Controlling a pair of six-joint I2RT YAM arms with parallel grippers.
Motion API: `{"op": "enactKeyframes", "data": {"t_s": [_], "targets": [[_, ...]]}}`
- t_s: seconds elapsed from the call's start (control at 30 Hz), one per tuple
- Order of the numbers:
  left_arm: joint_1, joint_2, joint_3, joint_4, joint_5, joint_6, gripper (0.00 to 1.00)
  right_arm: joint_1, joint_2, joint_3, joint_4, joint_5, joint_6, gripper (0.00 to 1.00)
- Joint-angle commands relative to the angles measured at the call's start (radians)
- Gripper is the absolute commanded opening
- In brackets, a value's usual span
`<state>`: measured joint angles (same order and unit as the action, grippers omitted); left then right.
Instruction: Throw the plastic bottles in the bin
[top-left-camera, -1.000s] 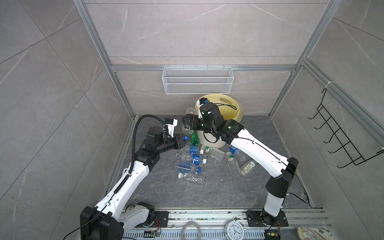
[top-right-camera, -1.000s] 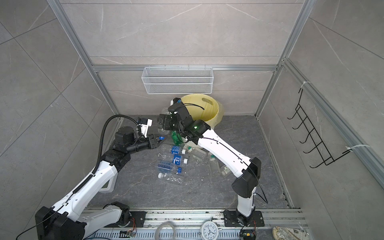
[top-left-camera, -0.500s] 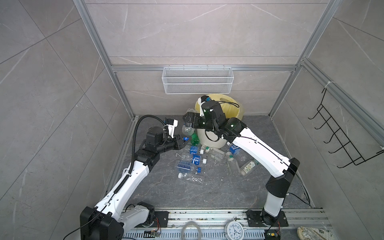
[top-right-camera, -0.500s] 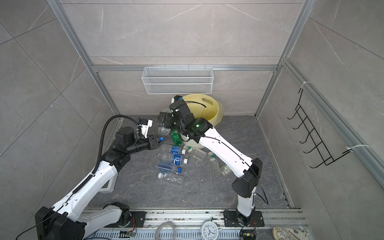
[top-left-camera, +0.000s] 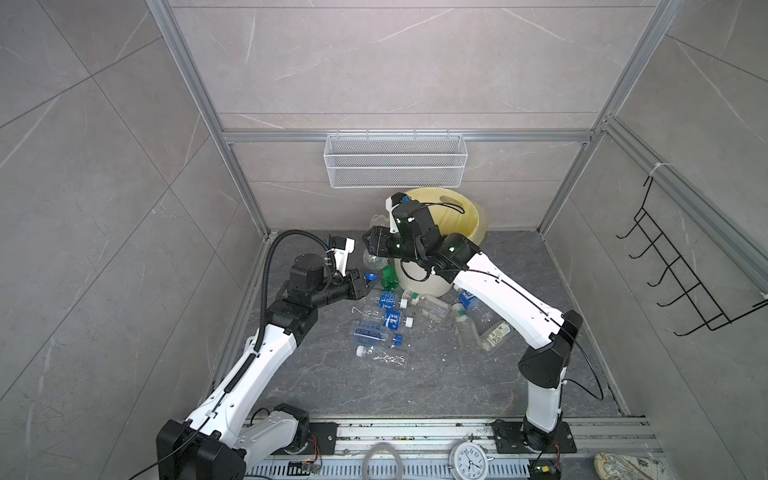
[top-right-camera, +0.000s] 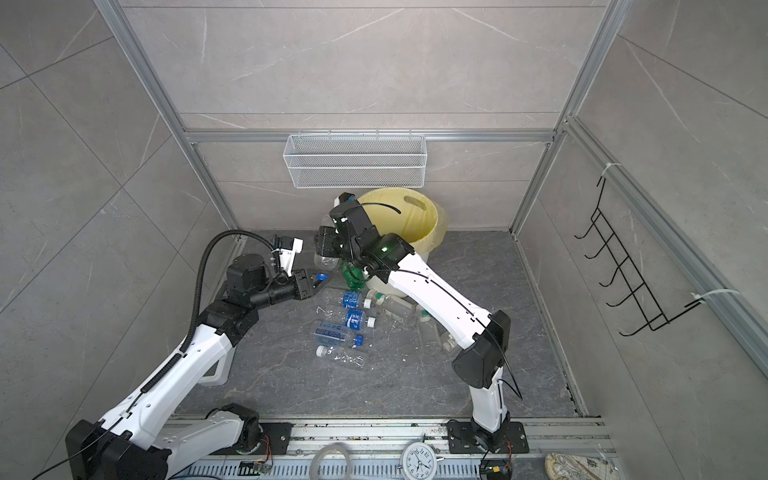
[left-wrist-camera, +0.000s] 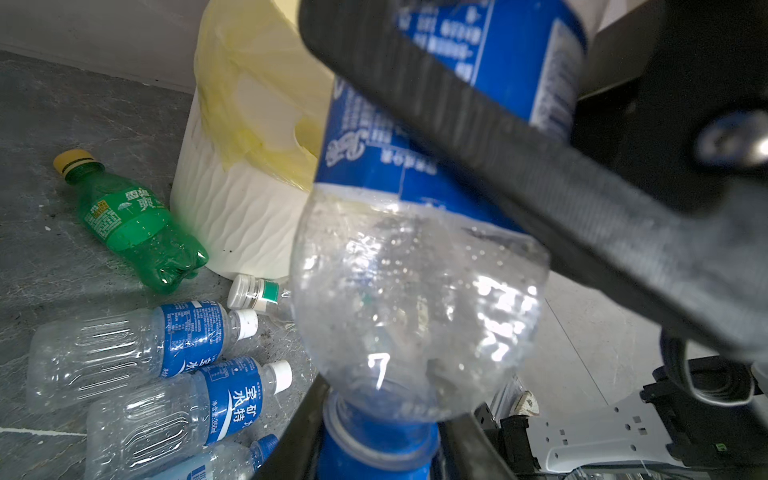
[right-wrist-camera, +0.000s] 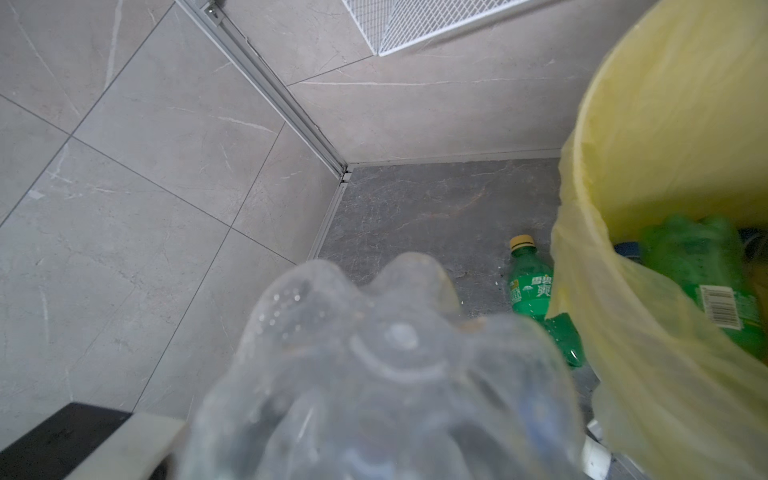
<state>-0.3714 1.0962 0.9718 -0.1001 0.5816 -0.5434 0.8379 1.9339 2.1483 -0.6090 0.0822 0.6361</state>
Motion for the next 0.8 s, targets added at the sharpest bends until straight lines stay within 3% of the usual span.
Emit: {"op": "enactKeyframes", "data": {"t_s": [0.0, 0.17, 0.37, 0.77], "targets": [[-0.003, -0.036, 0.028, 0.051, 0.029, 0.029, 0.27, -0.018, 0.009, 0.025, -0.024, 0.041, -0.028, 0.46], [-0.003, -0.019, 0.066, -0.012, -0.035, 0.039, 0.46, -0.026, -0.015, 0.05, -0.049, 0.117, -0.064, 0.39], [-0.003, -0.012, 0.12, -0.049, -0.074, 0.037, 1.0, -0.056, -0.033, 0.111, -0.095, 0.182, -0.117, 0.37], [-0.024, 0.026, 0.252, -0.096, -0.063, 0.049, 1.0, -0.114, -0.122, 0.24, -0.155, 0.357, -0.252, 0.33]]}}
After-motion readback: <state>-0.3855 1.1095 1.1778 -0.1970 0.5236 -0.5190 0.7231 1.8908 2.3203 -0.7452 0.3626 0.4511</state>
